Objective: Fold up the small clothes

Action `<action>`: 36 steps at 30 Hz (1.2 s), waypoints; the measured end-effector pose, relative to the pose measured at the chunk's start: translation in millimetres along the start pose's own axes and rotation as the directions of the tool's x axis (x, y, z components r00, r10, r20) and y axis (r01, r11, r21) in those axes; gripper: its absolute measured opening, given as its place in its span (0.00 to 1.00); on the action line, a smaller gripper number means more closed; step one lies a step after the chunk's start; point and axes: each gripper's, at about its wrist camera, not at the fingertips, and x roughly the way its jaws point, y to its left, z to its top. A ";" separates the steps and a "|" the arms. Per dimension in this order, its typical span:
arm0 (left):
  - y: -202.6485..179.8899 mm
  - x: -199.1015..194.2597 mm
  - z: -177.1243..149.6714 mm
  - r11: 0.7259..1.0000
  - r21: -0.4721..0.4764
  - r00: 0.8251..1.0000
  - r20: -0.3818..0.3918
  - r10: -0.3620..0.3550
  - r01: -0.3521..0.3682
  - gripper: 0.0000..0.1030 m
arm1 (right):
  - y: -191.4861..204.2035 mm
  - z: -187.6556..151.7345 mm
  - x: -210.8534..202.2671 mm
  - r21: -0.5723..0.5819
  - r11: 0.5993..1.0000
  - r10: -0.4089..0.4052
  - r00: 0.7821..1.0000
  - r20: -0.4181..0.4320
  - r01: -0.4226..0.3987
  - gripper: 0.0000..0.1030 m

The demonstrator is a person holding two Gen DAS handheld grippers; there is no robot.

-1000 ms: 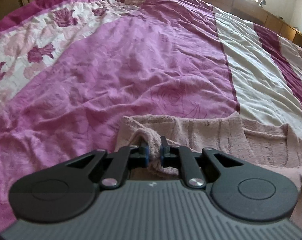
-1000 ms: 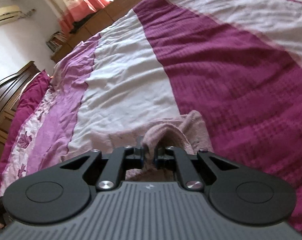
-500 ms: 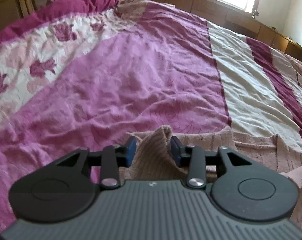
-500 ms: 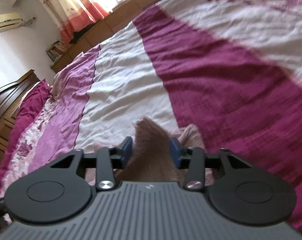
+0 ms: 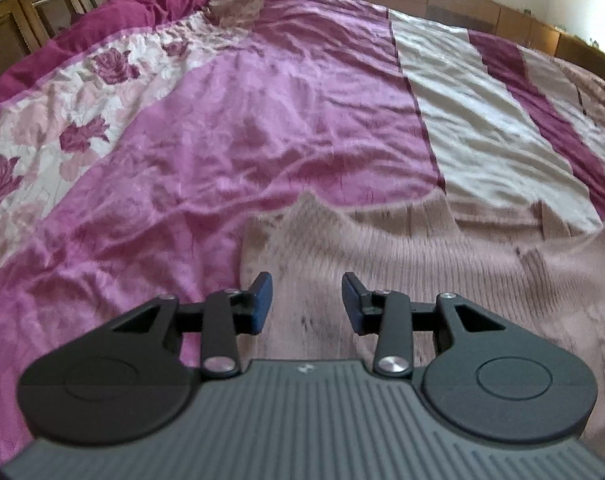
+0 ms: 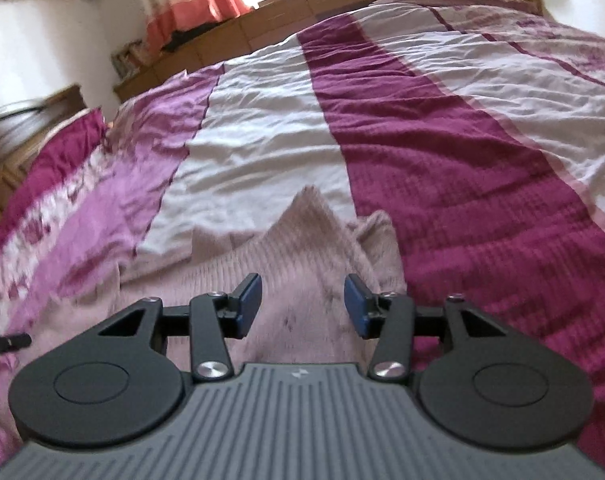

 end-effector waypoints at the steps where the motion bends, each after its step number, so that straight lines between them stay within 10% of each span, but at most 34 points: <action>1: -0.6 -2.5 -3.1 1.000 0.002 1.000 -0.010 -0.005 0.005 0.39 | 1.7 -3.5 -2.2 -0.008 1.000 0.002 1.000 -0.005 -0.002 0.52; 22: -10.1 -38.5 -39.8 1.000 -0.017 0.996 -0.085 0.016 -0.018 0.48 | -44.0 -43.9 -50.6 0.140 0.989 -0.052 0.998 -0.030 0.056 0.75; 36: -14.1 -56.2 -55.6 0.998 -0.061 0.991 -0.132 0.024 -0.032 0.49 | -55.1 -58.4 -43.2 0.235 0.964 0.146 0.986 -0.076 -0.124 0.77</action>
